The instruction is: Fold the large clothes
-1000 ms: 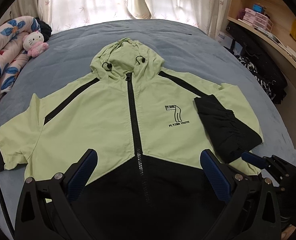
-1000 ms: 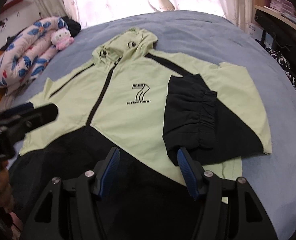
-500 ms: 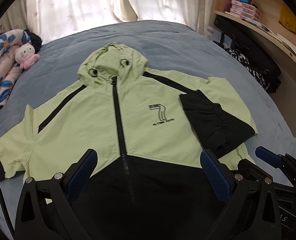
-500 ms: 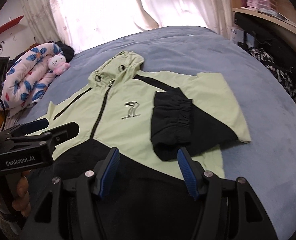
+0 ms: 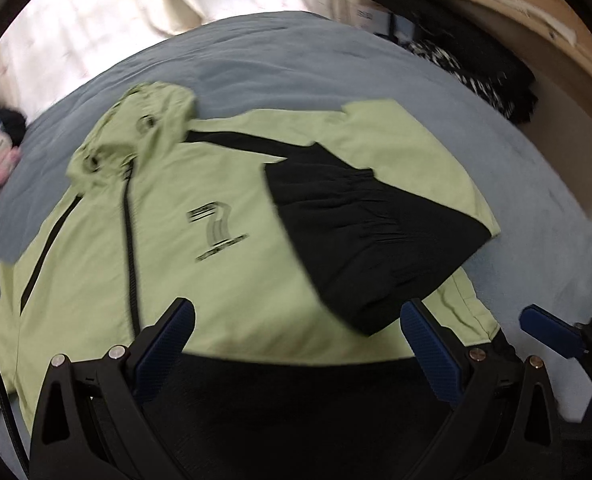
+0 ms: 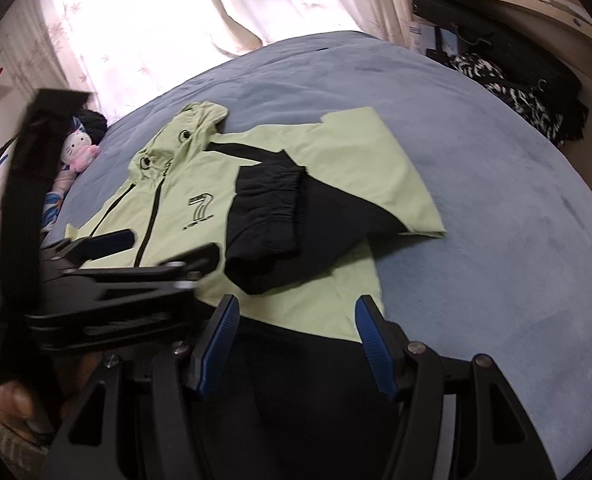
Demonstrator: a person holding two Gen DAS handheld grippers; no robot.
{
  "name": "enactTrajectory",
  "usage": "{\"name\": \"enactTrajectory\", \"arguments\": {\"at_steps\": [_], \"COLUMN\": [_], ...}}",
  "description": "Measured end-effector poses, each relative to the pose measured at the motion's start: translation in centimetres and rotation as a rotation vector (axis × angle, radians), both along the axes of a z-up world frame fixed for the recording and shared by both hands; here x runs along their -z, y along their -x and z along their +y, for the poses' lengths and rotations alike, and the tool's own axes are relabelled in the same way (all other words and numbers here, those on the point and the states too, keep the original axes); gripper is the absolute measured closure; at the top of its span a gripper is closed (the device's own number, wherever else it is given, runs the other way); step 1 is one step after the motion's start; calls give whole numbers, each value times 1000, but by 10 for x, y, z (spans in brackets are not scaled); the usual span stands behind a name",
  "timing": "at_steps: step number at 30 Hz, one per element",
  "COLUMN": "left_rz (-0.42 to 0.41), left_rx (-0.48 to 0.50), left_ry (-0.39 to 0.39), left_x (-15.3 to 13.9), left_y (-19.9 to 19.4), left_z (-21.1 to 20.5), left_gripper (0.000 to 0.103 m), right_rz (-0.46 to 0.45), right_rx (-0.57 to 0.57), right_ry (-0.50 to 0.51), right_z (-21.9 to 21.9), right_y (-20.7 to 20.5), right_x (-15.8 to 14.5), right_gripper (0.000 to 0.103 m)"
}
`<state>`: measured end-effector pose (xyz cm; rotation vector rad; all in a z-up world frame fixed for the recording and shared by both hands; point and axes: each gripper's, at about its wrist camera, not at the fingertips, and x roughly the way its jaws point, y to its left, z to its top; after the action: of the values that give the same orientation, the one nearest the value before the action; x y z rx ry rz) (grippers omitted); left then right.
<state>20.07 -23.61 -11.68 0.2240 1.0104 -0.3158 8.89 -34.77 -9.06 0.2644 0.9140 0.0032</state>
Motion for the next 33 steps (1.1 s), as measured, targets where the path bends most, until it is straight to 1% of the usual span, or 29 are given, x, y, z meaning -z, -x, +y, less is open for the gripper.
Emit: {"name": "enactTrajectory", "arguments": {"at_steps": [1, 3, 5, 7, 8, 9, 10, 11, 12, 14, 16, 18, 21, 23, 25, 26, 28, 30, 32, 33], "left_rz": [6, 46, 80, 117, 152, 184, 200, 200, 195, 160, 88, -1, -93, -124, -116, -91, -43, 11, 57, 81], "left_rx": [5, 9, 11, 12, 20, 33, 28, 10, 0, -19, -43, -79, -139, -172, -202, -217, -239, -257, -292, -306], "left_ry": [-5, -34, -44, -52, -30, 2, 7, 1, 23, 85, 120, 166, 193, 186, 190, 206, 244, 285, 291, 302], "left_x": [3, 18, 29, 39, 45, 48, 49, 48, 42, 22, -6, -42, -81, -91, -89, -82, -64, -36, -8, 4], "left_y": [-2, -12, -20, -26, -30, -33, -35, -38, -42, -47, -52, -59, -70, -78, -87, -91, -97, -102, -104, -105], "left_z": [-5, -17, -23, -28, -29, -30, -29, -27, -23, -11, 7, 33, 73, 98, 123, 138, 164, 186, 202, 209], "left_gripper": [1, 1, 7, 24, 33, 65, 81, 86, 94, 95, 95, 95, 95, 95, 95, 95, 94, 93, 84, 76], "right_rz": [15, 31, 37, 38, 39, 38, 39, 39, 37, 34, 28, 23, 16, 19, 35, 39, 49, 58, 69, 76], "right_rx": [20, 36, 47, 59, 65, 69, 71, 71, 69, 66, 58, 52, 46, 42, 37, 34, 26, 20, 11, 7], "right_ry": [18, 20, -10, -23, -20, -19, -21, -25, -29, -25, -22, -18, -16, -16, -10, -7, 4, 16, 25, 29], "right_z": [-4, -12, -21, -28, -29, -31, -32, -33, -33, -33, -32, -30, -29, -27, -24, -23, -18, -13, -9, -7], "right_y": [1, 2, 6, 10, 12, 13, 15, 16, 17, 17, 17, 17, 14, 9, 2, 0, -6, -11, -17, -19], "right_x": [2, 6, 8, 9, 9, 9, 9, 9, 9, 7, 5, 3, 1, 1, 5, 6, 8, 9, 11, 12], "right_gripper": [43, 43, 43, 43, 43, 43, 43, 43, 43, 43, 43, 43, 43, 43, 43, 43, 43, 43, 43, 43]}}
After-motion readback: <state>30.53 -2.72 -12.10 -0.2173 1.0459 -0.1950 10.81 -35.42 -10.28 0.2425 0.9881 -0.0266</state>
